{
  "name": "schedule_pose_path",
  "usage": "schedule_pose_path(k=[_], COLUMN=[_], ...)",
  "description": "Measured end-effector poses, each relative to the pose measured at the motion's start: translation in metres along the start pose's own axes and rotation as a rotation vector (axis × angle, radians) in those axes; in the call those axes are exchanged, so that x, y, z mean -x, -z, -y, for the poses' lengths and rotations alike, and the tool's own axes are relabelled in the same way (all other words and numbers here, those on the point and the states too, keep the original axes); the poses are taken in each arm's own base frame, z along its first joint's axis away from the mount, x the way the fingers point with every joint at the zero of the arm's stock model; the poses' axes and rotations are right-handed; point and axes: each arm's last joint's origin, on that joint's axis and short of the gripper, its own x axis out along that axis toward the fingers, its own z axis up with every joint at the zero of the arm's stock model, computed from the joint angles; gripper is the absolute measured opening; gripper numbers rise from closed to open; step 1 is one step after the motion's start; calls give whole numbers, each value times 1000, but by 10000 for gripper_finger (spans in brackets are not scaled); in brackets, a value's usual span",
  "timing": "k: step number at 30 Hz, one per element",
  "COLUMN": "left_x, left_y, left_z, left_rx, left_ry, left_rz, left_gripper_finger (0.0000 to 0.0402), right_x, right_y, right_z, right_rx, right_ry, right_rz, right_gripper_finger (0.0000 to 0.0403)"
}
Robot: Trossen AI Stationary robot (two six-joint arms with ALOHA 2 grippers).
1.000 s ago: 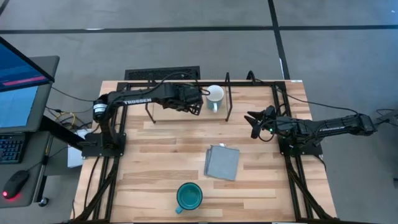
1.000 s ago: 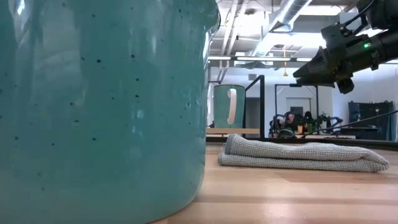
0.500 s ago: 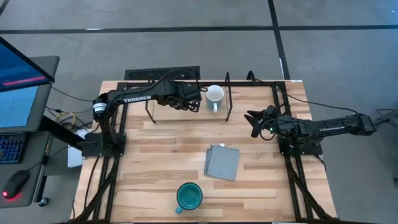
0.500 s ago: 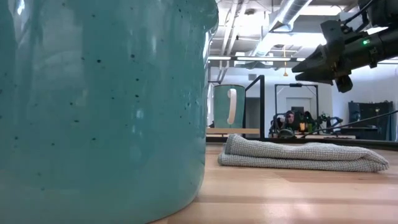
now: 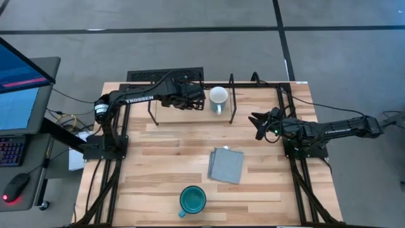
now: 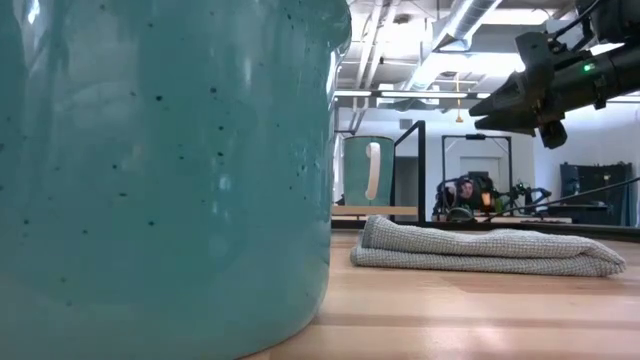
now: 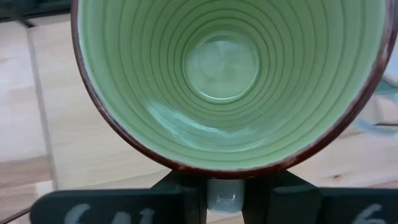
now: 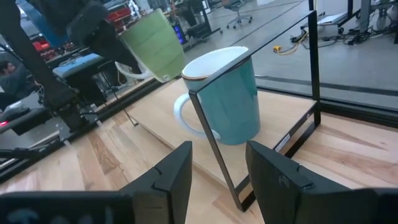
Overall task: Stack small to large cups/mugs on shelf
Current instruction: Put the green mug on the shelf
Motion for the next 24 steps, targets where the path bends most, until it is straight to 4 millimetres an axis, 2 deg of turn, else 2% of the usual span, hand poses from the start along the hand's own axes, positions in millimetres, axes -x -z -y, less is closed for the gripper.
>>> schedule_pose_path(k=[6, 10, 15, 24], left_x=[1, -3, -24, -37], left_y=[1, 5, 19, 24], left_z=[1, 9, 24, 27], left_rx=[70, 92, 71, 97], left_ry=[3, 19, -6, -54], left_rz=[17, 38, 31, 22], left_gripper_finger=[42, 42, 42, 42], right_x=[0, 0, 0, 0], right_y=[0, 0, 0, 0], right_z=[0, 0, 0, 0], right_rx=[-63, -91, -87, -79], right_ry=[0, 0, 0, 1], right_rz=[0, 0, 2, 0], right_gripper_finger=[173, 173, 173, 173])
